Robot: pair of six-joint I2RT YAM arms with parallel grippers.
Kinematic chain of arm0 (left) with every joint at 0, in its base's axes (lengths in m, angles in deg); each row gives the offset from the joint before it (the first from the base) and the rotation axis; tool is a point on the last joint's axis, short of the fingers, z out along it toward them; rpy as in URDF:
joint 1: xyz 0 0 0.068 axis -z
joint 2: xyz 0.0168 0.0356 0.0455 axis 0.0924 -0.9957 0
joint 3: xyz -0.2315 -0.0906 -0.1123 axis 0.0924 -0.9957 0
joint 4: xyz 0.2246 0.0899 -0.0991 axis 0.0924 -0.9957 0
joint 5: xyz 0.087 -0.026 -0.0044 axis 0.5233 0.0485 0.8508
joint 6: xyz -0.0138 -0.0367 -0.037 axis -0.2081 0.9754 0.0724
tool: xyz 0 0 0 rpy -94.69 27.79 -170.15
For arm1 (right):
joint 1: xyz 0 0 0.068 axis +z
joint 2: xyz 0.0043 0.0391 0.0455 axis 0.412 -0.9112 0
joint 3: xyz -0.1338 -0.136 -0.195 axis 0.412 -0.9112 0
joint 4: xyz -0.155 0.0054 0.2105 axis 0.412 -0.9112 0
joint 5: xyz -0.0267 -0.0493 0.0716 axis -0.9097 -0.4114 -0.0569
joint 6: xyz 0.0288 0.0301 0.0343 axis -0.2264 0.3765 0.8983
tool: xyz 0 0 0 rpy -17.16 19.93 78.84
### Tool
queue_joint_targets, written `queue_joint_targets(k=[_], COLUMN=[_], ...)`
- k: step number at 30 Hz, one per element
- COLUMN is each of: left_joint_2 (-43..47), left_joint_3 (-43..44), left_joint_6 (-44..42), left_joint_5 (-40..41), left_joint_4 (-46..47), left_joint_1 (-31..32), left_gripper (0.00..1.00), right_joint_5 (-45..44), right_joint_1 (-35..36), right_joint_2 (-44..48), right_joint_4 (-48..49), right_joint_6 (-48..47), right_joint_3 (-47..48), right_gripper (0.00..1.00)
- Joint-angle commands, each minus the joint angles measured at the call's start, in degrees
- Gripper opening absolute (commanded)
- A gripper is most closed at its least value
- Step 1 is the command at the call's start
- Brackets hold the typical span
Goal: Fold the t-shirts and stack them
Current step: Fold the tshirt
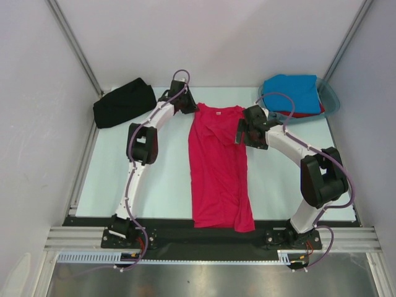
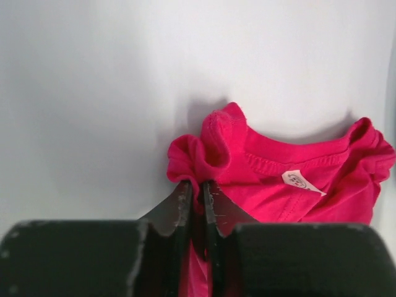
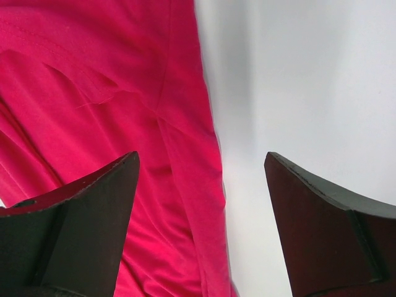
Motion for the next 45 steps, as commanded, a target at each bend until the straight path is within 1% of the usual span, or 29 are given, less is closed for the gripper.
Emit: queue_joint_targets(k=[1, 2, 3, 6, 14, 16, 17, 19, 20, 21, 23, 26, 27, 29, 30, 32, 33, 34, 35, 36, 37, 40, 41, 42, 43, 44, 45], left_joint_2=[-1.11, -1.46, -2.24, -4.09, -4.71, -4.89, -4.89, -4.71, -4.36, -3.32, -1.47, 5.02, 9.92, 15.74, 22.38, 29.27, 32.52, 39.08, 41.93, 44.4, 48.86, 55.21, 59.49, 61.45, 63.3, 67.06, 68.66], left_joint_3=[3.3, 3.82, 4.43, 8.82, 10.42, 10.24, 10.24, 9.8, 9.45, 8.32, 6.21, -1.16, -7.1, -15.64, -24.56, -34.18, -43.54, -48.68, -53.43, -61.22, -64.69, -75.95, -78.76, -84.19, -86.94, -89.58, -94.39], left_joint_6=[1.63, 1.81, 1.99, 2.69, 4.45, 5.23, 5.5, 5.33, 5.33, 4.89, 4.01, 1.12, -0.72, -1.44, -1.96, -2.4, -2.67, -2.67, -1.97, -0.14, 0.4, 0.93, 0.85, 1.63, 2.33, 3.04, 4.61], left_joint_5=[-1.95, -2.04, -2.04, -1.87, -2.22, -3.18, -3.36, -4.41, -4.59, -5.2, -5.73, -6.17, -6.43, -7.05, -6.88, -5.3, -5.03, -4.59, -3.55, -3.62, -4.32, -2.92, -1.44, -0.82, -0.55, -0.46, -0.55], left_joint_4=[3.55, 3.82, 4.43, 4.61, 9.97, 12.25, 13.74, 15.06, 15.42, 15.6, 15.08, 12.63, 12.26, 13.22, 13.49, 15.49, 16.12, 17.6, 20.14, 21.47, 22.79, 21.84, 21.49, 21.4, 21.4, 21.66, 21.66], left_joint_1=[-1.22, -1.39, -1.57, -2.36, -5.0, -5.43, -5.44, -5.44, -5.44, -5.44, -5.44, -5.26, -5.0, -4.47, -3.77, -2.89, -1.76, -1.05, -0.35, 0.97, 1.76, 5.98, 7.21, 9.31, 10.37, 11.34, 12.92], left_gripper=[0.12, 0.09, 0.0, 0.0, 0.0, 0.2, 0.37, 0.63, 0.84, 0.99, 1.0, 1.0, 1.0, 1.0, 1.0, 1.0, 1.0, 1.0, 1.0, 1.0, 1.0, 1.0, 1.0, 1.0, 1.0, 1.0, 1.0], right_joint_5=[0.03, 0.12, 0.12, 0.47, 1.26, 1.7, 1.7, 1.7, 1.7, 1.18, 0.56, -0.85, -0.67, 0.29, 1.34, 2.14, 3.36, 4.07, 4.6, 5.73, 6.96, 11.27, 11.98, 14.33, 14.79, 15.41, 16.46], right_joint_1=[-0.26, -0.26, -0.26, -0.26, -0.17, -0.26, -0.17, -0.09, -0.17, -0.09, -0.26, -0.35, -0.44, -0.87, -1.05, -1.49, -1.75, -1.75, -1.84, -2.02, -1.93, -1.76, -1.75, -1.58, -1.23, -0.88, -0.61], right_joint_2=[0.0, -0.26, -0.44, -1.05, -2.2, -2.64, -2.73, -2.73, -2.55, -2.38, -1.24, 1.31, 2.45, 6.04, 7.45, 11.66, 12.91, 14.4, 16.33, 17.48, 18.62, 22.58, 23.89, 25.04, 27.22, 28.29, 29.34], right_joint_4=[1.01, 0.92, 0.84, 0.92, 1.19, 1.45, 1.54, 1.54, 1.71, 1.54, 1.1, -0.92, -1.44, -1.71, -2.15, -2.76, -2.85, -3.03, -3.81, -4.0, -4.0, -4.26, -4.26, -4.44, -4.87, -5.31, -5.58], right_joint_6=[-0.19, -0.1, -0.1, 0.25, 0.25, 0.42, 0.51, 0.86, 0.78, 0.78, 1.04, 1.57, 1.92, 2.53, 2.71, 3.24, 3.24, 3.32, 3.41, 4.02, 4.2, 5.78, 5.96, 6.4, 7.62, 7.98, 8.68], right_joint_3=[1.99, 1.99, 1.99, 1.99, 2.08, 1.99, 1.9, 1.64, 1.29, 1.2, 0.94, -0.03, -1.42, -3.19, -5.46, -8.1, -9.25, -11.78, -12.85, -14.08, -16.96, -21.11, -23.99, -25.24, -26.39, -28.83, -29.99], right_gripper=[0.88, 0.88, 0.87, 0.87, 0.87, 0.87, 0.87, 0.88, 0.88, 0.88, 0.89, 0.91, 0.91, 0.91, 0.91, 0.92, 0.92, 0.92, 0.92, 0.92, 0.92, 0.9, 0.9, 0.9, 0.9, 0.9, 0.89])
